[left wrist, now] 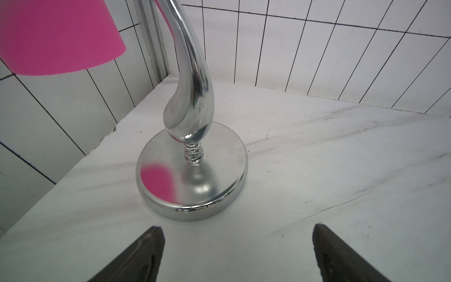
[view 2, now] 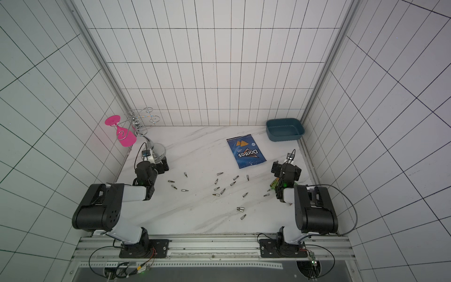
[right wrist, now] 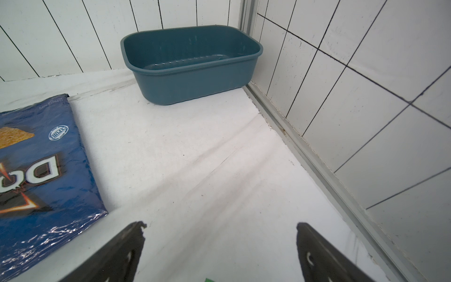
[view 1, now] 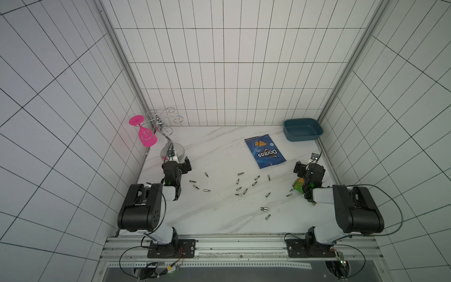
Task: Put the bit on the desktop into the storage box
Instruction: Pick up the storage box at the corner of the board.
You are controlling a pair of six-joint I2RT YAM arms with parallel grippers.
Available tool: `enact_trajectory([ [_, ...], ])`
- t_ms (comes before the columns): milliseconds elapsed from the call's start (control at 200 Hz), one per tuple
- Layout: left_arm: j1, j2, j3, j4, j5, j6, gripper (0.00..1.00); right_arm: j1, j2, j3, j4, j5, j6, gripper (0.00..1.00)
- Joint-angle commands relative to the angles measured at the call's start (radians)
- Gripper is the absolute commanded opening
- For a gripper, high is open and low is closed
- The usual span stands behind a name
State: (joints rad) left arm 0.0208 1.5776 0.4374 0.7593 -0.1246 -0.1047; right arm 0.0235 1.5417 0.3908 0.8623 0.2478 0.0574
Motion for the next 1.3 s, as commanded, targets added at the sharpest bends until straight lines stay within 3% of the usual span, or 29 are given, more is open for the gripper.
enact_trajectory([
  [0,0.004,-0.015,0.014,0.011,0.014,0.000,0.98,-0.007,-0.006,0.016,0.001,0.004,0.006,0.99],
  [85,0.003,-0.016,0.014,0.012,0.012,0.001,0.98,0.004,-0.054,0.071,-0.110,0.042,0.006,0.99],
  [175,0.001,-0.015,0.015,0.012,0.010,0.002,0.98,0.034,-0.146,0.300,-0.565,0.118,0.019,0.99],
  [270,0.001,-0.015,0.014,0.011,0.010,0.002,0.98,0.039,-0.118,0.561,-0.914,0.138,0.022,0.99],
  [375,0.001,-0.015,0.014,0.012,0.010,0.002,0.98,0.043,0.006,0.863,-1.206,0.136,0.022,0.99],
  [595,0.001,-0.015,0.015,0.012,0.007,0.002,0.98,0.038,0.435,1.546,-1.752,-0.030,-0.049,0.99],
  [790,0.002,-0.015,0.014,0.011,0.007,0.002,0.98,0.033,0.636,1.830,-1.896,-0.187,-0.061,0.98],
  [935,0.001,-0.015,0.015,0.011,0.006,0.003,0.98,0.034,0.678,1.863,-1.877,-0.284,-0.069,0.98],
  [1294,0.001,-0.015,0.014,0.012,0.006,0.001,0.98,0.032,0.824,1.955,-1.856,-0.361,-0.088,0.93],
])
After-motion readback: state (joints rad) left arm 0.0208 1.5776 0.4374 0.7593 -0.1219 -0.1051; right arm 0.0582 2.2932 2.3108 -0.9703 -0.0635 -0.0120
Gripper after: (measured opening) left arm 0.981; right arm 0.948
